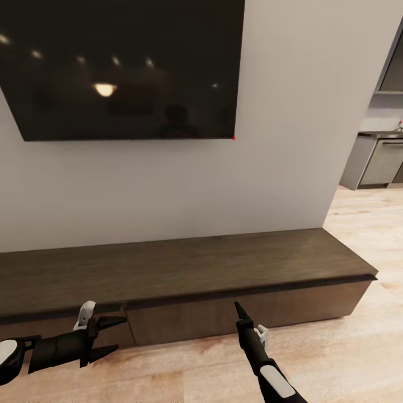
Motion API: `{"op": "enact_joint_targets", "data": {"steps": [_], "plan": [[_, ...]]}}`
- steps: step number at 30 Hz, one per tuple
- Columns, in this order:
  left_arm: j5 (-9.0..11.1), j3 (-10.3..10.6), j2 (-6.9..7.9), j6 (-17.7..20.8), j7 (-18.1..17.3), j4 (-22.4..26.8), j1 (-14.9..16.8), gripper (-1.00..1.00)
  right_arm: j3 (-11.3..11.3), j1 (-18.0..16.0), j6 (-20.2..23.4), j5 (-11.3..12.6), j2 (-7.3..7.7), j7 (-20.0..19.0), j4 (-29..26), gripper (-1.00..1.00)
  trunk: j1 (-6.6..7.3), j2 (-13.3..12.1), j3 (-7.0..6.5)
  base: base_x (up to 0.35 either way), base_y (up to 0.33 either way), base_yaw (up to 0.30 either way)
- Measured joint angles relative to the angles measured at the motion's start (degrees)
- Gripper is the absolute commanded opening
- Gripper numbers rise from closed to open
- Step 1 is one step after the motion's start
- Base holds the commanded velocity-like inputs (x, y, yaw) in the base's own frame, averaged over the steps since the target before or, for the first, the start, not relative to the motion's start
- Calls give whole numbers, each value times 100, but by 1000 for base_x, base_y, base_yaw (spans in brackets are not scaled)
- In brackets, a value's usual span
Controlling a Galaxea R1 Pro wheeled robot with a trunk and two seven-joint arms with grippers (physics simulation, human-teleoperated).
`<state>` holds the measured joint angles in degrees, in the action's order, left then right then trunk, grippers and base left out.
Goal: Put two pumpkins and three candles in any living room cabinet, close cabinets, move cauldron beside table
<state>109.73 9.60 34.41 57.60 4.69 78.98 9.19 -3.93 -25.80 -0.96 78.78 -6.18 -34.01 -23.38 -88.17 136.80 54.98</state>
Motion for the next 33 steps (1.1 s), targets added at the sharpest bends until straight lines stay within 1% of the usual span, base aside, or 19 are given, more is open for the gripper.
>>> {"op": "enact_joint_targets", "data": {"steps": [2,8,12,16,18,27,33], "plan": [[4,0,0,0,0,0,0,100,-1,0,0,0,2,0,-2,100,0,0,0,0,0,0],[5,-1,0,0,-1,78,0,100,-1,0,-5,-4,2,-17,-4,100,-131,239,107,0,0,0],[5,0,0,0,0,139,-7,100,-11,0,-7,-1,6,-131,-9,100,-219,400,179,0,0,0],[6,0,0,0,0,149,-9,100,-31,0,-2,0,7,-410,-12,100,-307,560,251,0,0,0],[8,0,0,0,0,150,-9,100,-34,0,-1,-3,7,-473,-13,100,-351,640,287,0,0,0],[12,0,0,0,0,151,-10,100,-36,0,0,-8,7,-488,-13,100,-375,654,486,0,0,0],[15,0,0,0,0,151,-10,100,-44,0,-1,-16,-1,-461,-13,100,-375,654,487,0,0,0]]}}
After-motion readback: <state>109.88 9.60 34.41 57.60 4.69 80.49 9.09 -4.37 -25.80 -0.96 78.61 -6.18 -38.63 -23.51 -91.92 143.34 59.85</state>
